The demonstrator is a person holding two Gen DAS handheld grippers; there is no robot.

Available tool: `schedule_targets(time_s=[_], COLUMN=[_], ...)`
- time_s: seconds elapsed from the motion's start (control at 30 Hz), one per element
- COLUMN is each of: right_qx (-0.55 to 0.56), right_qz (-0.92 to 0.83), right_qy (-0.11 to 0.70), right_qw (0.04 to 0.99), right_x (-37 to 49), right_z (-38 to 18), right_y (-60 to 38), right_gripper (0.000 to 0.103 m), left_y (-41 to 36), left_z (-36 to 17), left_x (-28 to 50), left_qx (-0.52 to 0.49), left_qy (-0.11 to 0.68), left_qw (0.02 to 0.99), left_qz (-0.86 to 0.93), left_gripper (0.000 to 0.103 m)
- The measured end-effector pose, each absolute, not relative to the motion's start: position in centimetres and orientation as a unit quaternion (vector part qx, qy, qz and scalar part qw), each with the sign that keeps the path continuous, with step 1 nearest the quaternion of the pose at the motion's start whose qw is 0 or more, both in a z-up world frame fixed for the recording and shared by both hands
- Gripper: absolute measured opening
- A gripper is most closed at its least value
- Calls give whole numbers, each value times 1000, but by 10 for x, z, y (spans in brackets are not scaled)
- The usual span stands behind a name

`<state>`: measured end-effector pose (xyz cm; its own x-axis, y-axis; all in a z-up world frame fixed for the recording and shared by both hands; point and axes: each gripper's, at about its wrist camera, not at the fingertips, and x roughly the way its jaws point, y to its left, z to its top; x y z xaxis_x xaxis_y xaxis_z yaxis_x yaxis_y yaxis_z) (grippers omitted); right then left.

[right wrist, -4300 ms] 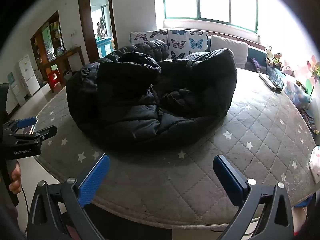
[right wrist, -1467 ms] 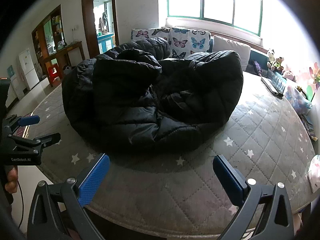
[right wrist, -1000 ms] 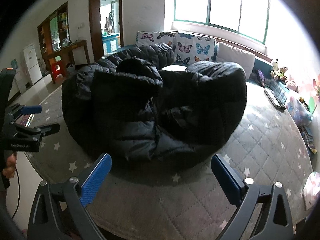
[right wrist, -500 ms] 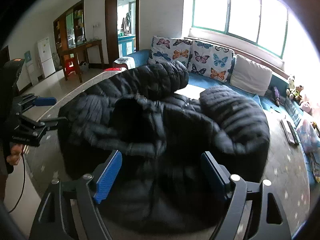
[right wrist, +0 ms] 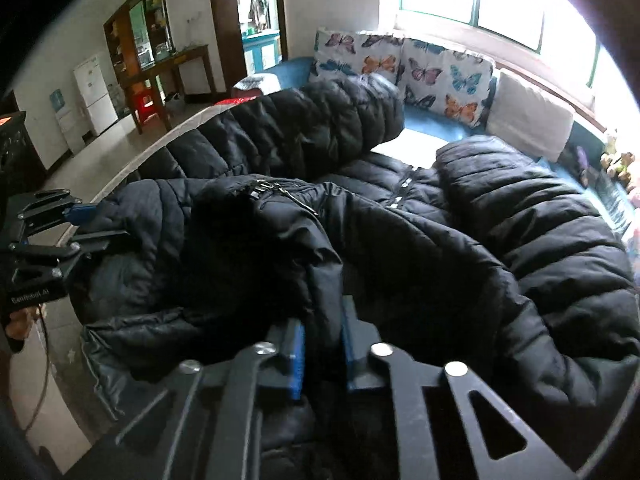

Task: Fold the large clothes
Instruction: 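Grasp the jacket hem with both grippers, then lift the jacket with both grippers and spread it flat on the mattress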

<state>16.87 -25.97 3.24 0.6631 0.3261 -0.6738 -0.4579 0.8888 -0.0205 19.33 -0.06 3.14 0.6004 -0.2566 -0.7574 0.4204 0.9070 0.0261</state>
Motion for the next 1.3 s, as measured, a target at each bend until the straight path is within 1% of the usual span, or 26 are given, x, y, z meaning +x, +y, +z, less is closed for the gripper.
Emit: schedule_targets(time_s=[0.1,0.23,0.37,0.53,0.63,0.7,0.77,0.83,0.9,0.97,1.03,1.07,1.1,1.13,1.17,1.2,1.3], right_qx=[-96,-105,-116,-145,-163,-177,-179,-170,-167,-164,-165,-163,-166,-169,-171,-169,-164], right_qz=[218,226,240,251,261,265,269,275,276,281,278,276,265,256,241,230,212], right_qy=[326,287,269,287,324,352,385,424,437,436,427,419,401,389,374,359,337], right_qw=[915,925,925,913,894,880,865,846,840,839,844,849,861,869,879,889,902], right_x=[142,91,37,-16,-44,-51,-51,-44,-40,-37,-36,-44,-35,-38,-29,-14,31], right_z=[49,73,82,68,43,22,3,-16,-16,-3,14,14,25,25,30,35,34], right_y=[-268,-282,-298,-303,-298,-290,-287,-287,-290,-295,-301,-303,-306,-309,-311,-313,-314], right_gripper=[12,11,11,11,11,11,11,12,12,13,18,23,34,42,56,59,59], left_y=[11,32,45,51,52,55,57,62,70,75,70,65,60,54,44,34,4], left_z=[39,55,61,44,28,20,21,30,46,60,74,82,84,86,86,83,65], left_x=[177,144,105,51,31,17,7,1,-1,0,13,22,30,40,52,64,95], left_qx=[84,64,66,108,136,152,153,152,145,138,130,125,116,113,108,106,118], left_qy=[398,387,391,412,428,441,440,434,420,408,395,391,388,388,389,393,411], left_qw=[891,890,880,861,849,841,842,846,857,865,873,875,876,875,874,871,860], left_qz=[-202,-233,-262,-277,-278,-273,-273,-270,-261,-256,-256,-257,-262,-265,-271,-276,-279], left_gripper=[31,30,30,31,33,39,40,44,55,60,60,61,61,61,61,61,61])
